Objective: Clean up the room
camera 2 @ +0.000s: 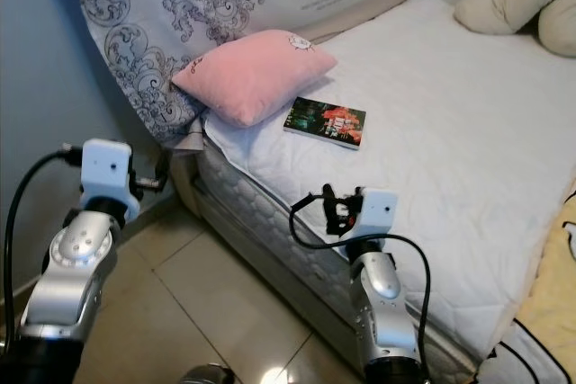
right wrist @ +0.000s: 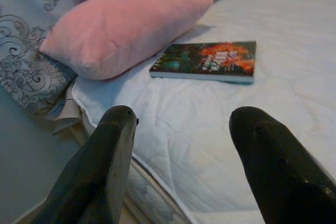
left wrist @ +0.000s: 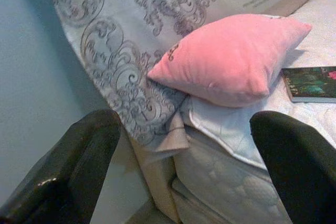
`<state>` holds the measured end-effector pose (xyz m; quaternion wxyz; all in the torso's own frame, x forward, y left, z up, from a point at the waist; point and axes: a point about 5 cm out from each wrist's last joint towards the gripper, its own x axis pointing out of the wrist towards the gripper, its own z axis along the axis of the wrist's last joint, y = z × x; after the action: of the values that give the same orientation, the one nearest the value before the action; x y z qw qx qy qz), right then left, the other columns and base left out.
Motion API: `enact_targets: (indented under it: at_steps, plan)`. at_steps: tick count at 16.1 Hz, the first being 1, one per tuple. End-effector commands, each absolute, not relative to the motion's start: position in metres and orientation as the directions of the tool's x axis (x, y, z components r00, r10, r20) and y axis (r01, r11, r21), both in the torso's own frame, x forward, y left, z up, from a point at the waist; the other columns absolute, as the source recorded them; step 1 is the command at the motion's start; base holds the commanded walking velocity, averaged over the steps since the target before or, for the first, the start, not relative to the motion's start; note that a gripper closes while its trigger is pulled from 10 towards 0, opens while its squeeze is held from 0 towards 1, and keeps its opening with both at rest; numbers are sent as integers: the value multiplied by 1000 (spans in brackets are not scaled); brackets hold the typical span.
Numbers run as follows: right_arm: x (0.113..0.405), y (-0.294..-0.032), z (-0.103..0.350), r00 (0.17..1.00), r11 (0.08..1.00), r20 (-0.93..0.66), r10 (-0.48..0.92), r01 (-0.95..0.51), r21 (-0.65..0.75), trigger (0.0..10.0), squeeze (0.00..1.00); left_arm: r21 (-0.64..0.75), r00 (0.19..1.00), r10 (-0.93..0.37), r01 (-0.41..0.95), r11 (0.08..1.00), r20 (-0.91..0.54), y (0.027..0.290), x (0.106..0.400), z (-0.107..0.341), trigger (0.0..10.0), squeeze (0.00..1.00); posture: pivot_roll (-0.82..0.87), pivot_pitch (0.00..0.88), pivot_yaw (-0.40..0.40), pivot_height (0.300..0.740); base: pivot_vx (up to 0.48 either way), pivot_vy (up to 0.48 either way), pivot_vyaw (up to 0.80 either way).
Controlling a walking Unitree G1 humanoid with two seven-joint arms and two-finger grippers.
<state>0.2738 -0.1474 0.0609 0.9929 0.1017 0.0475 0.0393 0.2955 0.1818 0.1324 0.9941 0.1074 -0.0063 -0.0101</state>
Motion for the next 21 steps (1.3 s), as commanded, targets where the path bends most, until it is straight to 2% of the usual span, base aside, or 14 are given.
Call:
enact_targets:
  at_steps: [1, 4, 9, 14, 17, 21]
  plan:
    - [274, -148, 61, 995, 977, -72, 67, -50, 207, 10000, 0, 231, 999, -42, 42, 972, -7, 181, 299, 132, 10000, 0, 87, 0, 29, 740, 0, 0, 531]
    - [272, -145, 59, 996, 976, -71, 58, -41, 214, 10000, 0, 187, 998, -60, 59, 981, 0, 180, 299, 134, 10000, 0, 82, 0, 48, 740, 0, 320, 529]
    - [280, -143, 65, 992, 976, -52, 112, -101, 191, 10000, 0, 99, 1000, -8, 11, 995, -29, 168, 294, 123, 10000, 0, 77, 0, 13, 740, 0, 403, 530]
    - [291, -146, 74, 991, 979, -27, 135, -129, 157, 10000, 0, 112, 1000, 14, -11, 994, -24, 166, 298, 122, 10000, 0, 75, 0, -9, 740, 0, 0, 529]
    - [299, -139, 84, 984, 975, 3, 176, -175, 141, 10000, 0, 117, 999, 29, -26, 993, -24, 162, 297, 119, 10000, 0, 72, 0, -18, 740, 0, 0, 529]
    - [294, -144, 78, 983, 976, -19, 182, -178, 129, 10000, 0, 165, 990, 102, -86, 982, -93, 173, 288, 102, 10000, 0, 73, 0, -24, 740, 0, 0, 528]
